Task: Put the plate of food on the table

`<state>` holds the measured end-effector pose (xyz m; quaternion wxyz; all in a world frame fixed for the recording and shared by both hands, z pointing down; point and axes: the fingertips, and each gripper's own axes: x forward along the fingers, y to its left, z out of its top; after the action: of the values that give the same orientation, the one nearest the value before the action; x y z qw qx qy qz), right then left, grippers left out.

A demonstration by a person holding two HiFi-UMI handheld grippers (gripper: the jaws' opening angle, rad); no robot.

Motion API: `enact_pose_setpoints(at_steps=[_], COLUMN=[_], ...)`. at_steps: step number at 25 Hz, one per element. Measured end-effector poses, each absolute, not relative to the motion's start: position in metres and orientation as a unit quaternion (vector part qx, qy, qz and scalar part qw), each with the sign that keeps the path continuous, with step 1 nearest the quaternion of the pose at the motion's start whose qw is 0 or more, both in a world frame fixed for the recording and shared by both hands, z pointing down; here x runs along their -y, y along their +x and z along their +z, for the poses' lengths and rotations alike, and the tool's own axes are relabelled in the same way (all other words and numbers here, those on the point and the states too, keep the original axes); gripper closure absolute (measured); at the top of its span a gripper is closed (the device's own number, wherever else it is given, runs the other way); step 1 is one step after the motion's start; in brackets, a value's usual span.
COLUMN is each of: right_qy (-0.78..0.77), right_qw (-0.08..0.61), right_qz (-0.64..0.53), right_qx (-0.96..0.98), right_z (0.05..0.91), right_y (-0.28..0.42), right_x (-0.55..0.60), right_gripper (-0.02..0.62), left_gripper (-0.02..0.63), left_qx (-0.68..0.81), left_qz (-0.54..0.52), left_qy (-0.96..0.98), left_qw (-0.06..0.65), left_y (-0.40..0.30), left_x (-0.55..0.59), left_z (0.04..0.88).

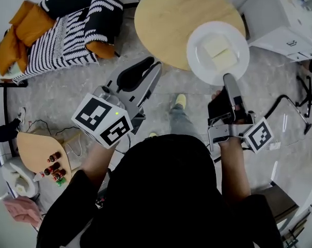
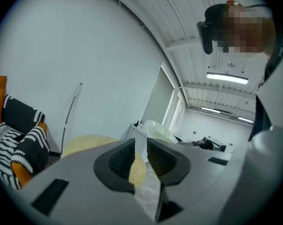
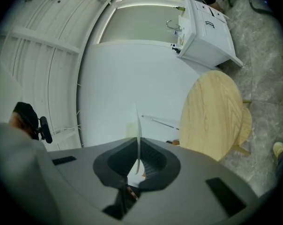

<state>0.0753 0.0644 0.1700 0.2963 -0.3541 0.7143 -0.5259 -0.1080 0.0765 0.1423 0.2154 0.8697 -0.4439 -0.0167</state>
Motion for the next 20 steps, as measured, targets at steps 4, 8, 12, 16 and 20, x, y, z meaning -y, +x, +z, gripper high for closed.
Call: enact_pose_setpoints(at_steps=[4, 8, 12, 16, 20], right_qy=[-0.349, -0.342, -0.340, -0.329, -0.315], right_qw=[0.289, 0.289, 0.278, 0.273, 0.270], right_qz=[-0.536, -0.548, -0.559, -0.569, -0.575], right_qx=[-0.712, -0.706, -0.703, -0.703, -0.705], right_z=[0.175, 0.180, 0.196, 0.199, 0.195], right_y=[0.077, 0.085, 0.093, 0.098, 0.101], right_x=[-0.032, -0.009, 0.028, 0.048, 0.046], right_gripper=[0.578, 0.578, 0.578, 0.578, 0.578], left_gripper=[0.514, 0.514, 0.514, 0.514, 0.514], left_qx=[0.456, 0.459, 0.462, 0.464, 0.466], left_qz=[-0.015, -0.009, -0.005, 0.006, 0.015], left_qy=[0.862, 0.858, 0.853, 0.853, 0.853], left_qw=[0.222, 0.230, 0.241, 0.240, 0.236], left_y=[-0.105, -0.092, -0.080, -0.067, -0.056], left_x=[-0.045, -0.018, 0.025, 0.049, 0.047], left_z=[0.141, 0.144, 0.154, 0.155, 0.147])
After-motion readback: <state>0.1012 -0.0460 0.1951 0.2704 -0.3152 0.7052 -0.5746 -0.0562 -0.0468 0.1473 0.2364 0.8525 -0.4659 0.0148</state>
